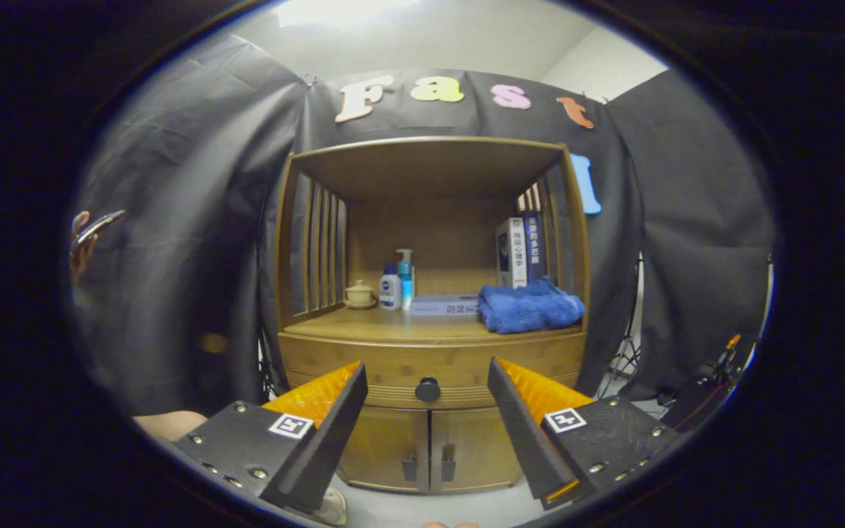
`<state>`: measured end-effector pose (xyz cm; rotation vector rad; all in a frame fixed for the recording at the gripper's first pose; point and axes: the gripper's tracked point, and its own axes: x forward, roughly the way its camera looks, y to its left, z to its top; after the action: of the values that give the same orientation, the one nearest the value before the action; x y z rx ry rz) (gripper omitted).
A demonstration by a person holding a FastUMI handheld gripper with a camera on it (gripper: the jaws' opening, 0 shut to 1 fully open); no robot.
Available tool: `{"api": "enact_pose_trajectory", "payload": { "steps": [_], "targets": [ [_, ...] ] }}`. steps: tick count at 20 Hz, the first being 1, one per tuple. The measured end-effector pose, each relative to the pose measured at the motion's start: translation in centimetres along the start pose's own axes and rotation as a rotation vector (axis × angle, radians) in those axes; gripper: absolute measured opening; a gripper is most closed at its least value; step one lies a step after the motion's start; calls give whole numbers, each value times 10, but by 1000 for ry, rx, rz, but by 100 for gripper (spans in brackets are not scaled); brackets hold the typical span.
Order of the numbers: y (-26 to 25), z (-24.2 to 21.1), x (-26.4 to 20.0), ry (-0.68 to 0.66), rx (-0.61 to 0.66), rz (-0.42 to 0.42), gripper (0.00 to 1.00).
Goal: Pull open the drawer, take out the items inside it, and place them on the countertop above the cabinet.
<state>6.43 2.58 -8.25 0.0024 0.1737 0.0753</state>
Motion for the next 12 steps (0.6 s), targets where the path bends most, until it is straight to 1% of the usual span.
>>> {"api": "enact_pose_trajectory", "payload": {
  "steps": [6, 9, 12],
  "targets": [
    [16, -36, 84, 57, -7, 44, 99],
    [20, -56, 119, 99, -12, 52, 99],
    [4, -83, 149, 166, -15, -7, 99]
  ]
}}
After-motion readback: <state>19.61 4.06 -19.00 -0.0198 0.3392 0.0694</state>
